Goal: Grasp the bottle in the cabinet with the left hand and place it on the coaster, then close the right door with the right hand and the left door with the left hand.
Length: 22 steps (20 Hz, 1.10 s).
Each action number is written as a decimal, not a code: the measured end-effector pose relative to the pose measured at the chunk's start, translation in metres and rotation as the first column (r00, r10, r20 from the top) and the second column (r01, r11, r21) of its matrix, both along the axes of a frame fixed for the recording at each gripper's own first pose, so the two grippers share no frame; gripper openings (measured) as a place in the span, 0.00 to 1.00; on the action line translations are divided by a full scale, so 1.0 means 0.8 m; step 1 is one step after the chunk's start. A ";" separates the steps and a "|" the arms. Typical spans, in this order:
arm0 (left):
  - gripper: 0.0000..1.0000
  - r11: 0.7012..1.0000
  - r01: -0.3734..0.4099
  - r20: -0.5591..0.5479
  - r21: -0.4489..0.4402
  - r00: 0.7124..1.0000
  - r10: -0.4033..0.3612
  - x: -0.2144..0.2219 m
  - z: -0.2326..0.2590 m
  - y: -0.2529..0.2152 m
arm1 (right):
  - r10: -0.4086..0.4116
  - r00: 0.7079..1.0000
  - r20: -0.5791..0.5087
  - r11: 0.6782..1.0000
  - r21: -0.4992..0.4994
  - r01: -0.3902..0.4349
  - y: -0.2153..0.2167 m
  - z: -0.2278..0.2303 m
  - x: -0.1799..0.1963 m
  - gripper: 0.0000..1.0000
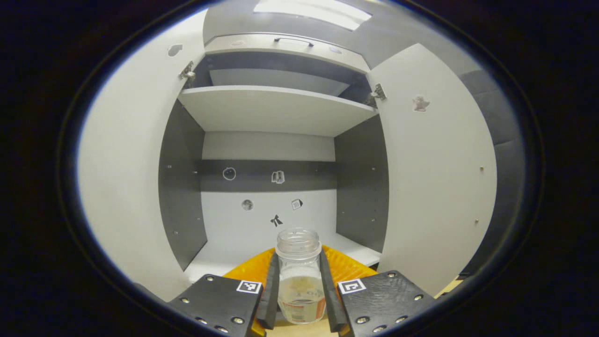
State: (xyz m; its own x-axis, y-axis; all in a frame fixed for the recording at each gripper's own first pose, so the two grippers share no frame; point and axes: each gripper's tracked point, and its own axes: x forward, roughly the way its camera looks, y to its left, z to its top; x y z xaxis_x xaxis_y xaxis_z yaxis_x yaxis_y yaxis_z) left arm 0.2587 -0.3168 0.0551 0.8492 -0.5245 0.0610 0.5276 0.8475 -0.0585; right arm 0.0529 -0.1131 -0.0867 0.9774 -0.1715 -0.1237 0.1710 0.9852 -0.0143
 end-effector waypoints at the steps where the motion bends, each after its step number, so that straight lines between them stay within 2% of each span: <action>1: 0.44 1.000 -0.001 -0.009 -0.002 1.000 0.001 -0.005 -0.007 0.001 | 0.003 1.000 -0.004 1.000 -0.001 -0.003 -0.001 -0.002 -0.001 0.97; 5: 0.43 1.000 -0.006 -0.043 -0.004 0.999 0.006 -0.022 -0.034 0.002 | 0.017 1.000 -0.022 1.000 -0.009 -0.018 -0.004 -0.010 -0.005 0.95; 10: 0.44 1.000 -0.017 -0.072 0.000 0.997 0.017 -0.038 -0.067 0.003 | 0.034 0.999 -0.029 0.999 0.006 -0.034 -0.008 -0.018 -0.012 0.97; 22: 0.45 1.000 -0.024 -0.093 -0.012 0.995 0.023 -0.094 -0.146 0.009 | 0.059 0.996 -0.060 0.998 0.004 -0.059 -0.009 -0.035 -0.030 0.97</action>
State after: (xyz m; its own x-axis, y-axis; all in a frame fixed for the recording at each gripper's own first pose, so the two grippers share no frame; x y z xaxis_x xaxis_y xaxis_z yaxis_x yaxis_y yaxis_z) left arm 0.1838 -0.3092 -0.0619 0.8636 -0.5041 -0.0122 0.4994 0.8584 -0.1175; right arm 0.0286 -0.1201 -0.1145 0.9766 -0.1137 -0.1826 0.1117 0.9935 -0.0209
